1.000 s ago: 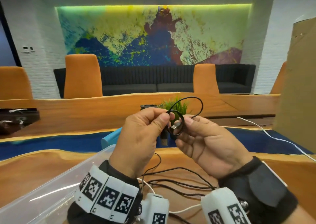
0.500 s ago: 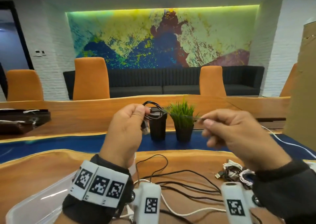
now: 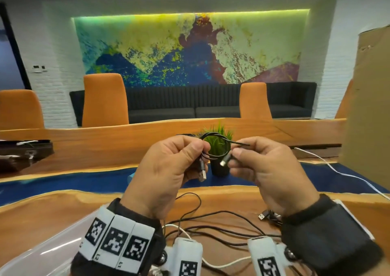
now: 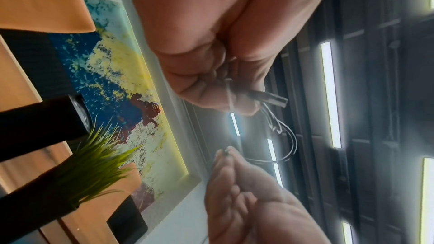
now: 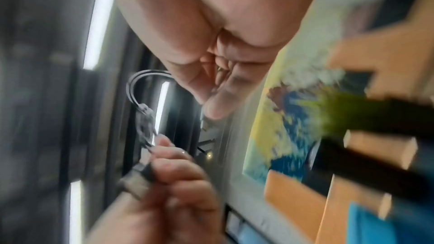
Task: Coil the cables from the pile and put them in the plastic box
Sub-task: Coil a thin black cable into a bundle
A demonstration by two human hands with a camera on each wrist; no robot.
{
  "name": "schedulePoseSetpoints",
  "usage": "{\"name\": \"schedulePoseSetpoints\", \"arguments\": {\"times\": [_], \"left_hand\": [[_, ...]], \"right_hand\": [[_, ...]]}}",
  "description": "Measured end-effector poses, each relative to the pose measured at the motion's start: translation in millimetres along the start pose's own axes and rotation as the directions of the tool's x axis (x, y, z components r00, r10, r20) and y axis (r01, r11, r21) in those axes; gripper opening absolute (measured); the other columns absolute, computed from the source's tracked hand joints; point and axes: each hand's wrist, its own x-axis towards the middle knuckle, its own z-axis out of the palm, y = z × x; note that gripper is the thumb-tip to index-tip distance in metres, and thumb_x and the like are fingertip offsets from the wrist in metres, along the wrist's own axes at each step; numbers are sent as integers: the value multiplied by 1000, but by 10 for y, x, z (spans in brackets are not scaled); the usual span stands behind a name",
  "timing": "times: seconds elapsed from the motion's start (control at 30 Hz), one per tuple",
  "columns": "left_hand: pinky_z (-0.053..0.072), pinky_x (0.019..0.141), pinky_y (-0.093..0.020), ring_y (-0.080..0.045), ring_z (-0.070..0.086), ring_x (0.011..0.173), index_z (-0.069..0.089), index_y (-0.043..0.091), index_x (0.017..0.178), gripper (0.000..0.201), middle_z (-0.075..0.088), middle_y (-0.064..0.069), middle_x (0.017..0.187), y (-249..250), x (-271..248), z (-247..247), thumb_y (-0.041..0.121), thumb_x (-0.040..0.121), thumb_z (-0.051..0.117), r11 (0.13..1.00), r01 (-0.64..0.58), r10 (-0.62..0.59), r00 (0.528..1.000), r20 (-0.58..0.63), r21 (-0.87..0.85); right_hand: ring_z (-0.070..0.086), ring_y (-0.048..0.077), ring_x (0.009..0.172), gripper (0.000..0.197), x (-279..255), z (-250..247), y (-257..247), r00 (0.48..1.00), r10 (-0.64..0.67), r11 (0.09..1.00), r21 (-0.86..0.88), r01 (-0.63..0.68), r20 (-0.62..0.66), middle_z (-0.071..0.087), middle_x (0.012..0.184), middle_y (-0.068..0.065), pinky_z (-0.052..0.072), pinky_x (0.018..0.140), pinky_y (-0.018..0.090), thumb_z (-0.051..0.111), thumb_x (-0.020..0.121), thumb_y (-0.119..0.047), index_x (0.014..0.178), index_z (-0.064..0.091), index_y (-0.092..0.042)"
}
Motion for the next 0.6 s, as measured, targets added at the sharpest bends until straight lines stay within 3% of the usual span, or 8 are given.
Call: {"name": "schedulePoseSetpoints", "arguments": {"times": [0.07, 0.17, 0.27, 0.33, 0.43, 0.5, 0.6], "left_hand": [[53, 55, -23, -17, 62, 67, 75, 16, 81, 20, 68, -6, 74, -25, 6, 9, 31, 76, 62, 999, -27, 27, 1000, 6, 38], [58, 65, -31, -20, 66, 72, 76, 20, 80, 19, 73, -8, 81, -81, 16, 4, 35, 76, 64, 991, -68, 68, 998, 7, 118], [59, 74, -37, -25, 68, 80, 75, 21, 84, 21, 74, -10, 88, -110, 19, 6, 38, 77, 63, 978, -120, 121, 993, 3, 173], [56, 74, -28, -24, 67, 85, 72, 18, 88, 24, 73, -9, 90, -130, 17, 33, 37, 81, 60, 957, -182, 190, 982, -14, 227], [52, 66, -17, -15, 64, 80, 69, 13, 91, 25, 70, -8, 87, -145, 10, 83, 34, 85, 57, 926, -239, 267, 962, -58, 293], [52, 64, -20, -13, 62, 76, 69, 16, 91, 20, 69, -4, 82, -160, 9, 81, 32, 90, 56, 900, -255, 296, 953, -63, 354], [48, 56, -24, -8, 55, 62, 68, 19, 92, 16, 63, 4, 69, -200, 27, 32, 29, 96, 55, 867, -243, 312, 945, -94, 436]], "right_hand": [[66, 16, 64, 15, -7, 57, -19, 989, 142, 937, 317, -149, 44, 68, 79, 13, 58, 56, 24, 57, 87, 0, 100, 65, -2], [66, 17, 64, 21, -36, 98, -24, 968, 212, 833, 493, -250, 133, 68, 80, 15, 57, 53, 23, 60, 77, -5, 97, 67, -4], [61, 17, 69, 15, -71, 101, -17, 917, 256, 804, 459, -377, 305, 66, 83, 10, 52, 54, 25, 69, 75, -14, 88, 74, -9], [55, 16, 76, 21, -77, 68, 4, 840, 262, 800, 380, -465, 475, 60, 89, 6, 43, 62, 29, 75, 72, -22, 90, 74, -13], [53, 20, 82, 18, -95, 34, 21, 738, 235, 779, 332, -532, 633, 56, 97, 8, 40, 68, 33, 62, 79, -19, 96, 65, -14], [57, 21, 75, 17, -115, 47, -15, 744, 248, 814, 282, -507, 621, 59, 92, 11, 46, 65, 32, 60, 82, -11, 98, 63, -14], [58, 15, 60, 20, -122, 99, -79, 871, 288, 904, 188, -385, 397, 62, 77, 10, 50, 55, 26, 62, 88, -7, 109, 66, -8]]}}
